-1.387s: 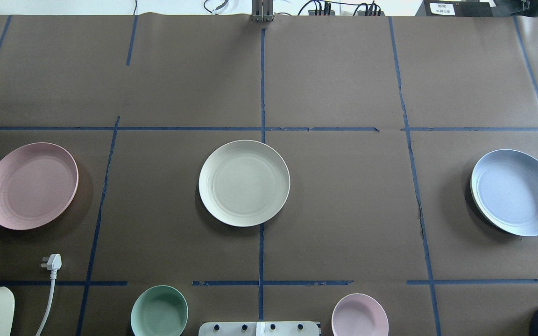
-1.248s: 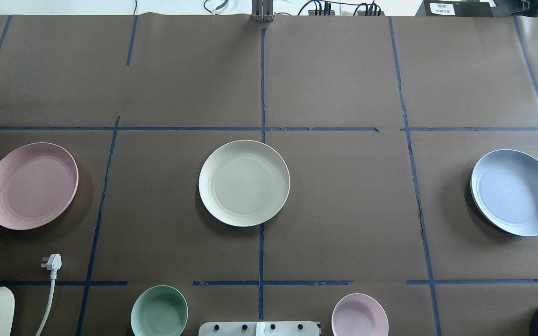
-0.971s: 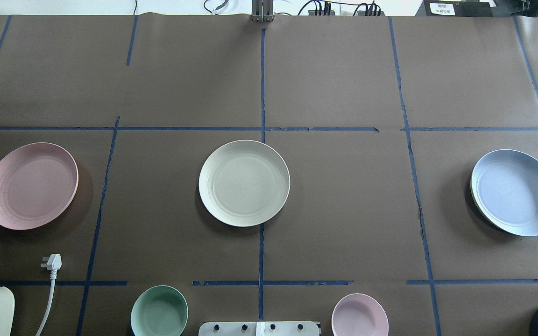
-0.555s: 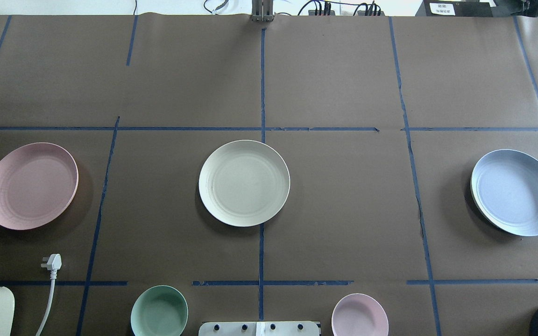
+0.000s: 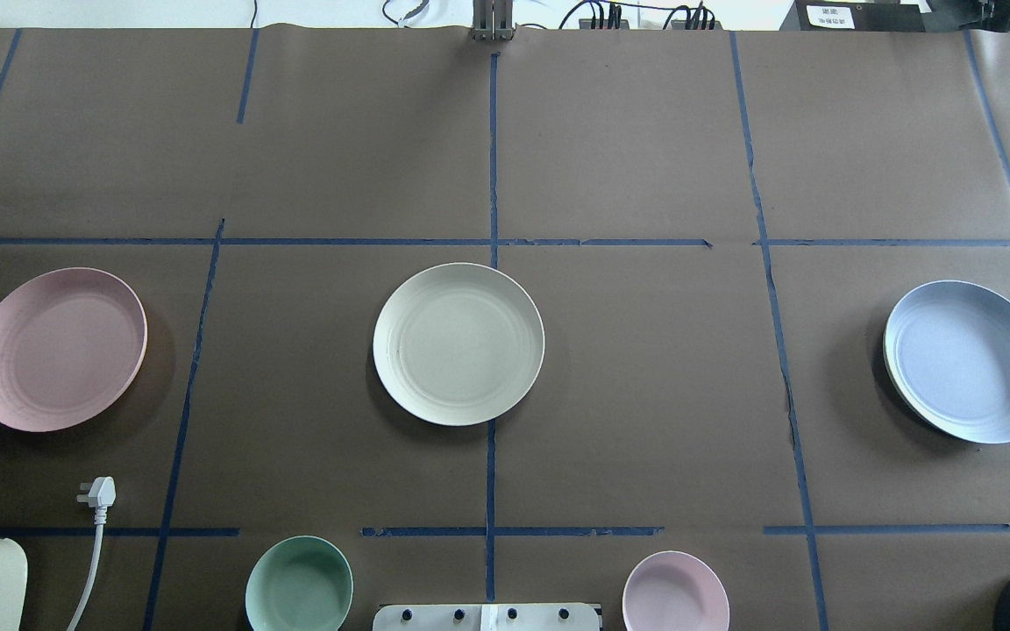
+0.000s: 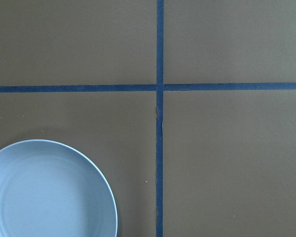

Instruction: Stack three plates with pink and blue

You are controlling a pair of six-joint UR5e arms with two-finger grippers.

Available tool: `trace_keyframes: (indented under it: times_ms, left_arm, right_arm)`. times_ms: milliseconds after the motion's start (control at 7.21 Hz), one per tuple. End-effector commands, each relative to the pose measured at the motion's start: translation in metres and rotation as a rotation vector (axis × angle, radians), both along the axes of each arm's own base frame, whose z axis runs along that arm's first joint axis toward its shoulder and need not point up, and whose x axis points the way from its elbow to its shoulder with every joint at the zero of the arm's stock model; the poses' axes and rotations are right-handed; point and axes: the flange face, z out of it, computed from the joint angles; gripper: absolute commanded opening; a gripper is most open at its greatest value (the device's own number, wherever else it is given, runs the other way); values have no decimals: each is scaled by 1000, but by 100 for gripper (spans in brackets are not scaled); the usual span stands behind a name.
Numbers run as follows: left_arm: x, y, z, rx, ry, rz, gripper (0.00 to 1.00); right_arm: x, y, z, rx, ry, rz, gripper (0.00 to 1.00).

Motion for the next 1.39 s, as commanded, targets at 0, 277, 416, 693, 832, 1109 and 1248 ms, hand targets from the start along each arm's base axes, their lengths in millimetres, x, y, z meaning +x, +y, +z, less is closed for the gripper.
trace_keyframes:
  times_ms: [0,277,416,693,832,1109,1248]
  left_arm:
    - [0,0,0,-1,-2,0,100]
    - [0,0,1,-2,-2,0,100]
    - [0,0,1,-2,-2,0,100]
    - [0,2,3,2,0,1,100]
    - [0,2,3,1,2,0,100]
    - [0,1,0,6,2,-2,100]
    - [0,0,-2,12,1,-1,100]
  right_arm:
    - [0,0,-2,4,0,0,100]
    - [0,-1,-3,7,2,0,100]
    - [0,-1,-4,7,0,0,100]
    - [0,-1,-4,9,0,0,100]
    - [0,-1,-4,9,0,-1,100]
    - [0,-2,-5,10,0,0,100]
    - [0,-2,-6,12,0,0,100]
